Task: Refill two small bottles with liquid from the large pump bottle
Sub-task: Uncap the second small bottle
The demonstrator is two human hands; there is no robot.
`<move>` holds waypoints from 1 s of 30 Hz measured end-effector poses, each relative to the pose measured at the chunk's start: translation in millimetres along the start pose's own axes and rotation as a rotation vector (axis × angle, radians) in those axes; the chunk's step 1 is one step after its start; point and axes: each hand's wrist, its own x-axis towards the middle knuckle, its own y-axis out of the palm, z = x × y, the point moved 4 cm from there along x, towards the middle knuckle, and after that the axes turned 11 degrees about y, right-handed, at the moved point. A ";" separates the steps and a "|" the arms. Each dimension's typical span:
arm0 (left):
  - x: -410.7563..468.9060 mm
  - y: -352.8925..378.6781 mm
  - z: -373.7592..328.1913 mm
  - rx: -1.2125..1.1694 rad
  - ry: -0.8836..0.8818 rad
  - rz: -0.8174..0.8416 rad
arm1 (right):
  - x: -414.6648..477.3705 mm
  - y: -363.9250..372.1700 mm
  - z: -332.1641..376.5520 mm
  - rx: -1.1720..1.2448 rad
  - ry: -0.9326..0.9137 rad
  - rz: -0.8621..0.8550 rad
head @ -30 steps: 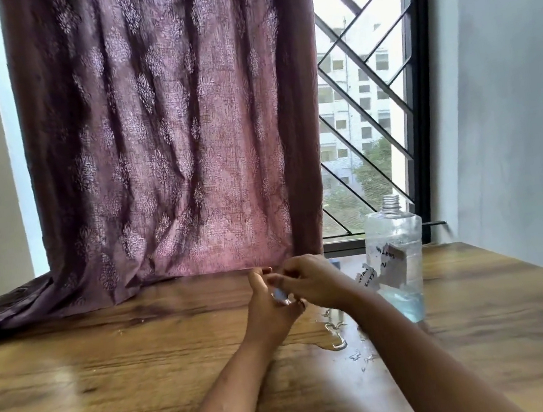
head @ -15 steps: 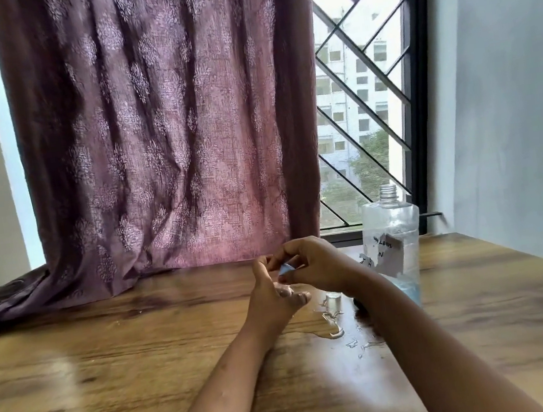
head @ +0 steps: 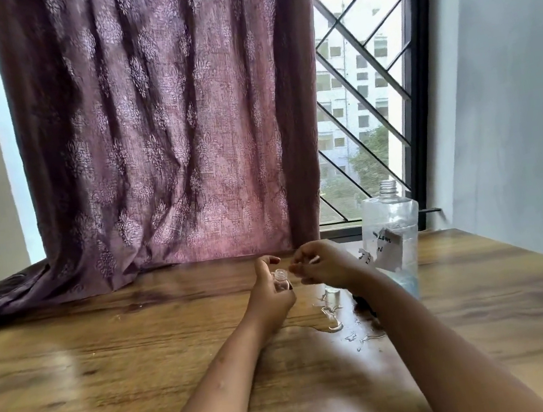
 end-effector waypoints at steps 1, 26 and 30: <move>0.6 -0.6 0.1 0.012 -0.005 -0.002 | 1.8 2.1 -3.1 -0.088 -0.010 -0.006; -5.0 -3.6 -7.0 0.137 -0.025 0.003 | -1.0 5.8 -16.4 -0.658 0.015 -0.120; -4.1 -5.3 -7.7 0.123 0.011 -0.026 | -3.5 -0.3 -12.7 -0.683 0.025 -0.121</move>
